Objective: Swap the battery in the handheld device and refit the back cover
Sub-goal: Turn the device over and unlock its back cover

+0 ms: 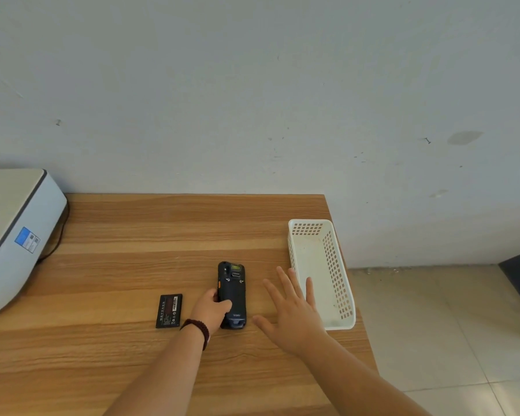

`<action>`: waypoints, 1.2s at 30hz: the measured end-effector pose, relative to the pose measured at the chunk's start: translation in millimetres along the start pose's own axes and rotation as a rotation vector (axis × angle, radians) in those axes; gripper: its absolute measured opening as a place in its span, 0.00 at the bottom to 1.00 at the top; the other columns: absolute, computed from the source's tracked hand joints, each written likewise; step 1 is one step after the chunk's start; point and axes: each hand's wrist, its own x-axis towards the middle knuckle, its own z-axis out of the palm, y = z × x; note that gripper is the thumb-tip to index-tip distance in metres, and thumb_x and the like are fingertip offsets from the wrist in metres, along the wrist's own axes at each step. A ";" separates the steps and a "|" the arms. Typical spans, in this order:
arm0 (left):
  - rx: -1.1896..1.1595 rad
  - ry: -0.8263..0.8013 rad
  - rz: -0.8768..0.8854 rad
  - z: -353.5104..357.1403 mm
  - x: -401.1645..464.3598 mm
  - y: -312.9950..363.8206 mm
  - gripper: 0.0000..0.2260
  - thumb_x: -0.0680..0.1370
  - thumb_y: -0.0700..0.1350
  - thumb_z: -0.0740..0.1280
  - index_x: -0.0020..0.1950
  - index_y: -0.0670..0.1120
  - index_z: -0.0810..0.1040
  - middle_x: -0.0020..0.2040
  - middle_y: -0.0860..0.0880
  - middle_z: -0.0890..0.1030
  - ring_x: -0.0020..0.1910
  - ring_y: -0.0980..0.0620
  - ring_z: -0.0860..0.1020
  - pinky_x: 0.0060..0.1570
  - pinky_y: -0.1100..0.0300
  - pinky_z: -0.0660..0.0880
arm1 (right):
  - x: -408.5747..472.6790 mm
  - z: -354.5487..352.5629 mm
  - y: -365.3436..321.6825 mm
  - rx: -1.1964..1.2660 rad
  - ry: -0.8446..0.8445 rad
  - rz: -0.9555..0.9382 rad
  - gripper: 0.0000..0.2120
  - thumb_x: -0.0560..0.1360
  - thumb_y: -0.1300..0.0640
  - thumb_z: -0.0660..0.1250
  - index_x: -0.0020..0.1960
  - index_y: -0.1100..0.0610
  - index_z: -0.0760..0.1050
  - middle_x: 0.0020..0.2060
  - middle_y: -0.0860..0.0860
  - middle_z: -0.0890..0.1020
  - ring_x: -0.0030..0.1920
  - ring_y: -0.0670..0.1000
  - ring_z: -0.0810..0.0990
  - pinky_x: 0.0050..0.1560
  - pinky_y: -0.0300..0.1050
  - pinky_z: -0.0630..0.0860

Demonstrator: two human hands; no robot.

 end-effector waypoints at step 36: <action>1.260 -0.016 0.507 5.7 -15.3 -13.8 0.32 0.76 0.59 0.63 0.76 0.49 0.57 0.78 0.47 0.51 0.76 0.46 0.51 0.73 0.45 0.55 | 9.7 2.0 -8.9 0.018 0.015 -0.001 0.36 0.75 0.30 0.50 0.78 0.44 0.47 0.79 0.50 0.38 0.76 0.53 0.31 0.73 0.60 0.30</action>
